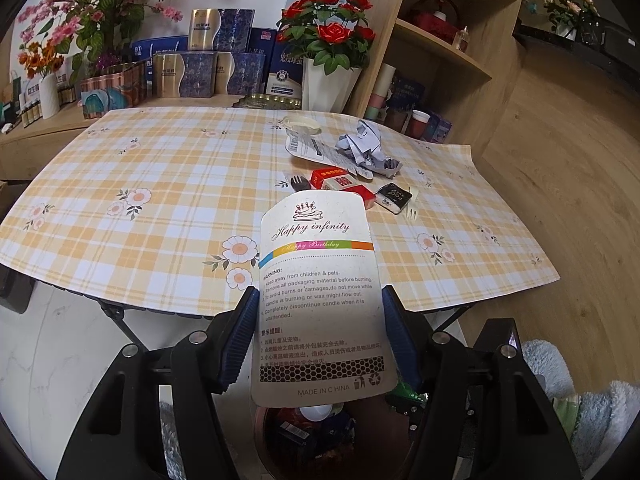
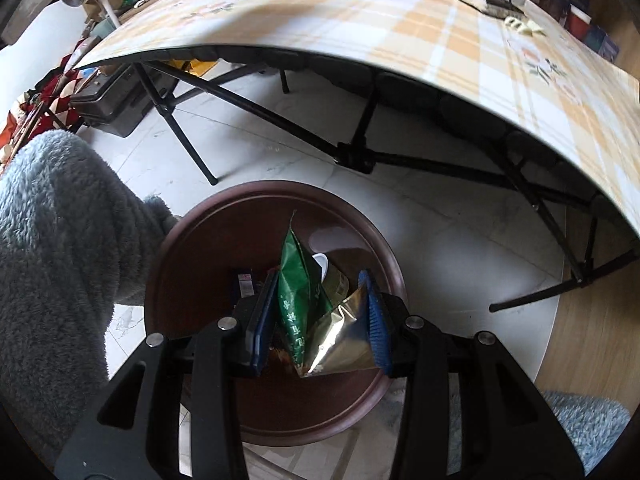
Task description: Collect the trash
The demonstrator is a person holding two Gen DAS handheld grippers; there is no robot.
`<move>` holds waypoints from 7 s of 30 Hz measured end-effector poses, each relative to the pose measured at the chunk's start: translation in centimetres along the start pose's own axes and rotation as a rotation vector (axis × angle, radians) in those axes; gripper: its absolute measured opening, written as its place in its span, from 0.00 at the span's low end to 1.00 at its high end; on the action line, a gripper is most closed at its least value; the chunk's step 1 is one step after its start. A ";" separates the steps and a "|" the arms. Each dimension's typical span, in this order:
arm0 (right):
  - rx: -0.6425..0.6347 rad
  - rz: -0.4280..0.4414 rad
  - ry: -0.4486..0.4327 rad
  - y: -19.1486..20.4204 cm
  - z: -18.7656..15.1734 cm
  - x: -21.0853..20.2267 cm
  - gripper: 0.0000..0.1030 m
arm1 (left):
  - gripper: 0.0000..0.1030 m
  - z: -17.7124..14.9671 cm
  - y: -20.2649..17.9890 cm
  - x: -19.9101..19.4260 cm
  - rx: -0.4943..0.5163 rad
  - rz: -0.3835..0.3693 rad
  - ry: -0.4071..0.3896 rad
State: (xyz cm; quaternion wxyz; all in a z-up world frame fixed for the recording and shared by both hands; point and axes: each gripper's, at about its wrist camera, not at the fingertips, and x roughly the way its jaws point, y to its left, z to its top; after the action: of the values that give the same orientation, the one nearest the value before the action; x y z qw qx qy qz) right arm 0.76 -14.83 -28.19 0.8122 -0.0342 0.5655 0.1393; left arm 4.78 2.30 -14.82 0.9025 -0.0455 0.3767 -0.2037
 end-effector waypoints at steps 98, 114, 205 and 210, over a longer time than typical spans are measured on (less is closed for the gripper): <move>0.046 -0.354 -0.468 -6.4 0.7 -10.8 0.94 | 0.91 -5.1 0.7 4.7 0.156 -0.063 0.143; -0.007 -0.187 -0.488 -6.8 4.8 -10.8 0.94 | 0.94 0.3 8.6 2.8 -0.207 -0.075 -0.074; 0.243 -0.049 -0.511 -13.0 13.5 -15.7 0.48 | 0.23 17.1 3.6 5.6 -0.084 -0.186 0.061; 0.240 -0.036 -0.517 -11.5 11.5 -16.2 0.48 | 0.23 14.0 2.7 3.3 -0.063 -0.188 0.072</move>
State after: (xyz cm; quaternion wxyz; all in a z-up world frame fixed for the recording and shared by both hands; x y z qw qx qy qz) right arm 9.07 -26.42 -10.20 0.9300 0.0889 0.3514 0.0609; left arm 17.55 2.45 -7.72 0.8634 -0.1019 0.4090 -0.2771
